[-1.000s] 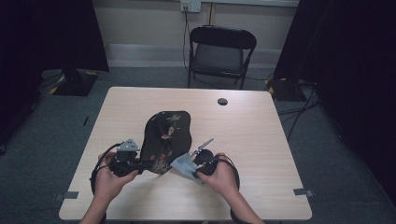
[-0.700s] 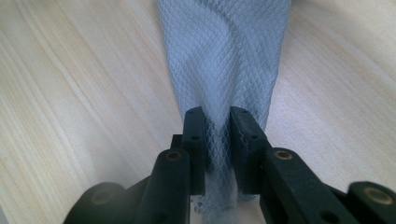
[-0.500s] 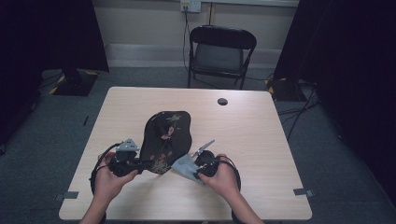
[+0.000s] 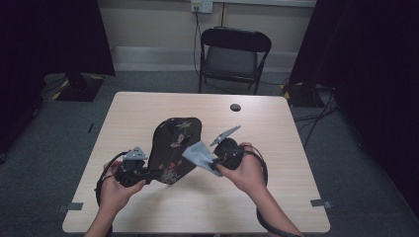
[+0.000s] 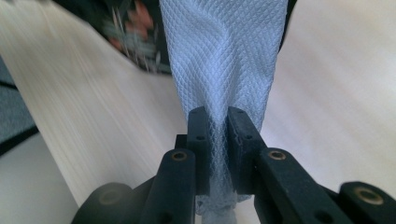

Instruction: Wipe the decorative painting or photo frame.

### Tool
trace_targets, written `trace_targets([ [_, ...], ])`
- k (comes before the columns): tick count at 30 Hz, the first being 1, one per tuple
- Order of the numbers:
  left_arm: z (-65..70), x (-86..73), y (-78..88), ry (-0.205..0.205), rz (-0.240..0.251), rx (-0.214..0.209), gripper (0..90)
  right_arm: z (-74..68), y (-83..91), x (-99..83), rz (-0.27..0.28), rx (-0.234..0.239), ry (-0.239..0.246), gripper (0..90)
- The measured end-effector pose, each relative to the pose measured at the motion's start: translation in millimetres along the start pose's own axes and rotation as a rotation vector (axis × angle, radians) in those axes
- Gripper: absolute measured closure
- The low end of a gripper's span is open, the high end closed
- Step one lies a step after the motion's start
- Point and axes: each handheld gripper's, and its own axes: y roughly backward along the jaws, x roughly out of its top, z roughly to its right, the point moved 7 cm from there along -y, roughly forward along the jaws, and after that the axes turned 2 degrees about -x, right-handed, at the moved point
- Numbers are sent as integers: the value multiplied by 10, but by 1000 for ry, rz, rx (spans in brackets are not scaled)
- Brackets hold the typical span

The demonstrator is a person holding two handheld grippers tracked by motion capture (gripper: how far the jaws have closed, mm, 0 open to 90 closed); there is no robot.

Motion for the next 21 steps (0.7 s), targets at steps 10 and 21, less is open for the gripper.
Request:
trace_targets([
  [10,13,5,-7,-13,-4,-11,787,58,595,592,103,-50,26,812],
  [21,37,18,-17,-29,-11,-18,789,-1,506,741,114,-29,31,812],
])
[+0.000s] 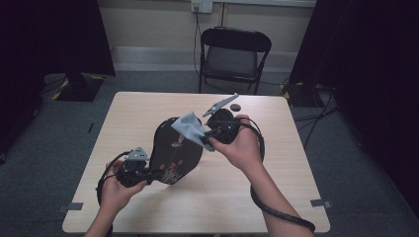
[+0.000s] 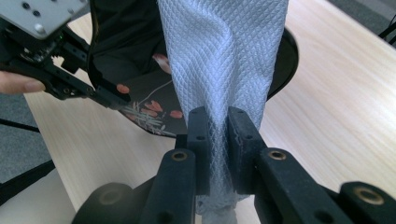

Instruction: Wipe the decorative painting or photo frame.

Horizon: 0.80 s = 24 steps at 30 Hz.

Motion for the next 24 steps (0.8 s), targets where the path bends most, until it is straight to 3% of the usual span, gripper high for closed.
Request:
trace_targets([
  [7,21,10,-6,-8,-4,-6,789,6,-203,-210,-44,8,-8,812],
  [16,25,10,-7,-6,2,-12,789,-76,-712,-750,-165,41,-30,812],
  [24,20,13,-6,-6,5,-12,788,-191,-1119,-1093,-245,86,-66,812],
])
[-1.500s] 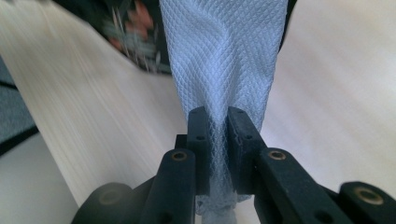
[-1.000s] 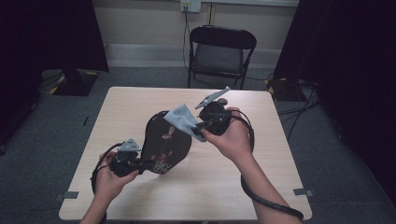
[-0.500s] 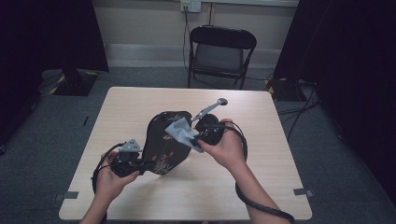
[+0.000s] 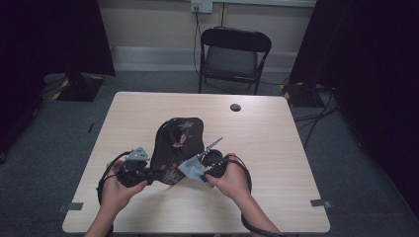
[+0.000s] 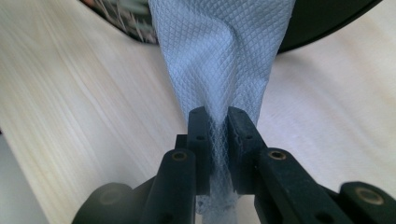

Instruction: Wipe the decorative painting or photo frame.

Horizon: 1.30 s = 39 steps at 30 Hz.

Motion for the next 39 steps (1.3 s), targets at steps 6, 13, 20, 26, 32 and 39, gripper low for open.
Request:
trace_targets([
  [6,-8,1,1,0,4,-3,788,-7,-173,-129,-50,3,8,812],
  [13,-16,1,2,7,10,2,787,15,-133,-216,-50,0,12,812],
  [20,-15,1,3,6,13,11,786,79,259,-141,17,-21,3,812],
  [26,-14,0,2,9,14,9,786,126,626,8,69,-44,18,812],
  [32,-11,0,2,5,10,9,786,121,1135,359,145,-83,53,813],
  [39,-5,2,-1,7,12,7,787,-14,1439,693,176,-113,113,813],
])
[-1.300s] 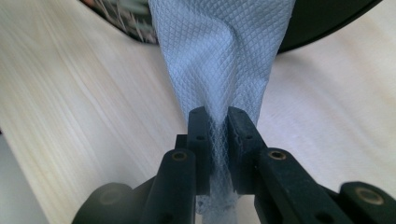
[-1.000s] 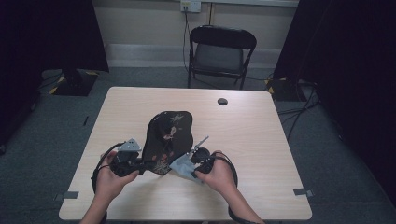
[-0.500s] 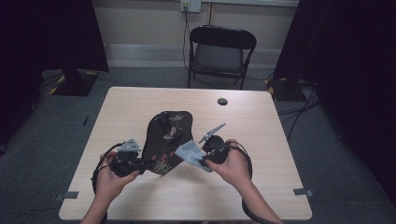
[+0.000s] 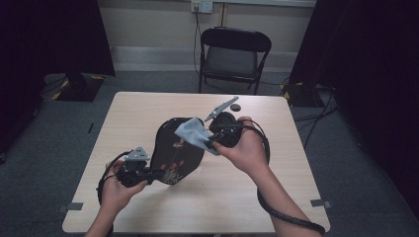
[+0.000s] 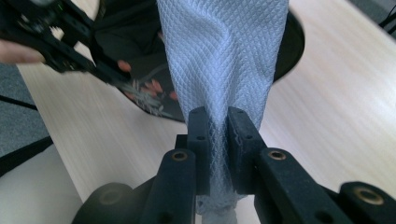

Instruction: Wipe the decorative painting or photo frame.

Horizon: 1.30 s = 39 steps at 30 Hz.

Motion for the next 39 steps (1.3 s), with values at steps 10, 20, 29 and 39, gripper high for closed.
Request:
trace_targets([
  [10,6,1,-1,-7,-3,-1,787,-46,-88,205,5,-8,1,812],
  [20,5,0,0,-11,-6,-3,787,-105,-386,-23,-43,23,-5,812],
  [29,7,0,-1,-12,-4,-2,787,-204,-700,-302,-92,52,-25,812],
  [39,6,0,0,-11,-5,-1,787,-302,-1061,-647,-167,88,-52,812],
])
